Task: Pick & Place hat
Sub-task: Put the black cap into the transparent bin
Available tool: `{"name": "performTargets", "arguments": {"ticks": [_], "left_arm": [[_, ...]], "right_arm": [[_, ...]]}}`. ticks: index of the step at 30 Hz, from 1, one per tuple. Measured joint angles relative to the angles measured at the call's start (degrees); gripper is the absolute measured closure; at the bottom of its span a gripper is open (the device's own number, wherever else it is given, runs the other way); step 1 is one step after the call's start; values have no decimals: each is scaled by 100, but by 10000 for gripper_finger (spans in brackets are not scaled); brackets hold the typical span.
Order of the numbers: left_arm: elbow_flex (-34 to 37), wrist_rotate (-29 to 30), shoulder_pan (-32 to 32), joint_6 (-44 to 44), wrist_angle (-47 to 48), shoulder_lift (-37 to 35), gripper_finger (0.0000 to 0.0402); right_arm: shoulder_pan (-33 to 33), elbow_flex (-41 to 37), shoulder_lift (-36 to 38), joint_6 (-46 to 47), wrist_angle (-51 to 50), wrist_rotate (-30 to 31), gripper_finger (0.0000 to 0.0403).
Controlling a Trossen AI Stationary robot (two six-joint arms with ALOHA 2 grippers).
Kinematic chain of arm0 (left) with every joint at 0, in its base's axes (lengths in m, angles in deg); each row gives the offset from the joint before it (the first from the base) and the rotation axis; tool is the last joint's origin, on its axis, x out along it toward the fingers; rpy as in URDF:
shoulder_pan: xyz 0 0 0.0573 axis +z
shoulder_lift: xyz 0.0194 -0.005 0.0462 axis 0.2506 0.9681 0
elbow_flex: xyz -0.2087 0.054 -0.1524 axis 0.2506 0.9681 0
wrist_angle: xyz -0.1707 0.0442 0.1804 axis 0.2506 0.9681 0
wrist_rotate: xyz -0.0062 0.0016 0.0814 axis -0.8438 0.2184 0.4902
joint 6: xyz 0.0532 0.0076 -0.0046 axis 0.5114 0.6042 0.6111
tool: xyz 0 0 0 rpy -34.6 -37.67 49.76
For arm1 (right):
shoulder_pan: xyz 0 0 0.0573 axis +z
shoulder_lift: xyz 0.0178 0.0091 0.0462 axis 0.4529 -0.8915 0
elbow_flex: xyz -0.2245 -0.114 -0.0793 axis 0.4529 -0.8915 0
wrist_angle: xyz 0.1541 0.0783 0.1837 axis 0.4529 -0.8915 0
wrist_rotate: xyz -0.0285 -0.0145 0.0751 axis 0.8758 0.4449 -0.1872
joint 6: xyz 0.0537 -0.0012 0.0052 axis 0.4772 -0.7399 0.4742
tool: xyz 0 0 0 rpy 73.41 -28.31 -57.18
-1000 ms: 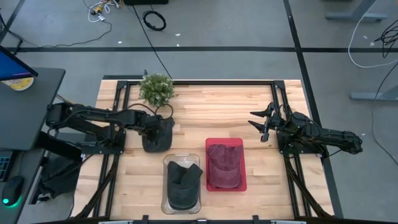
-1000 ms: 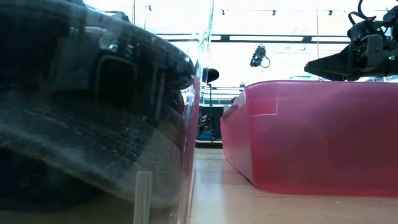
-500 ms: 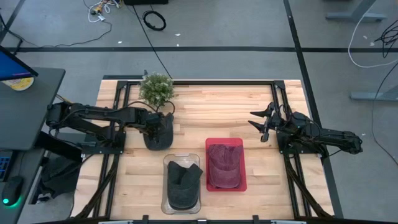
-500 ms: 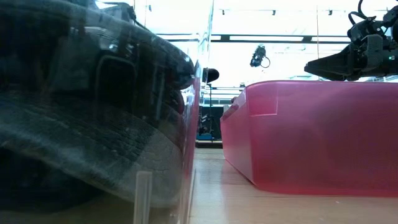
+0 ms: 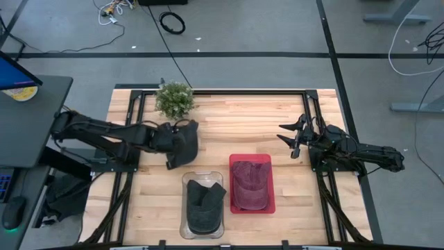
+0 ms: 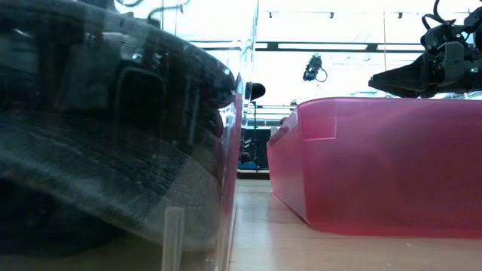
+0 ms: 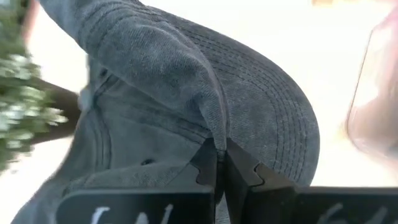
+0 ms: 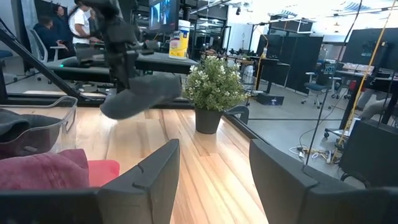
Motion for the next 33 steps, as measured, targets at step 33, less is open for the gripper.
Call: {"name": "performTargets", "arguments": {"ticks": [33], "left_arm": [[-957, 1058, -2992, -1054, -2128, 985, 395]], "right_arm": [[1, 0, 0, 0, 0, 0, 204]]}}
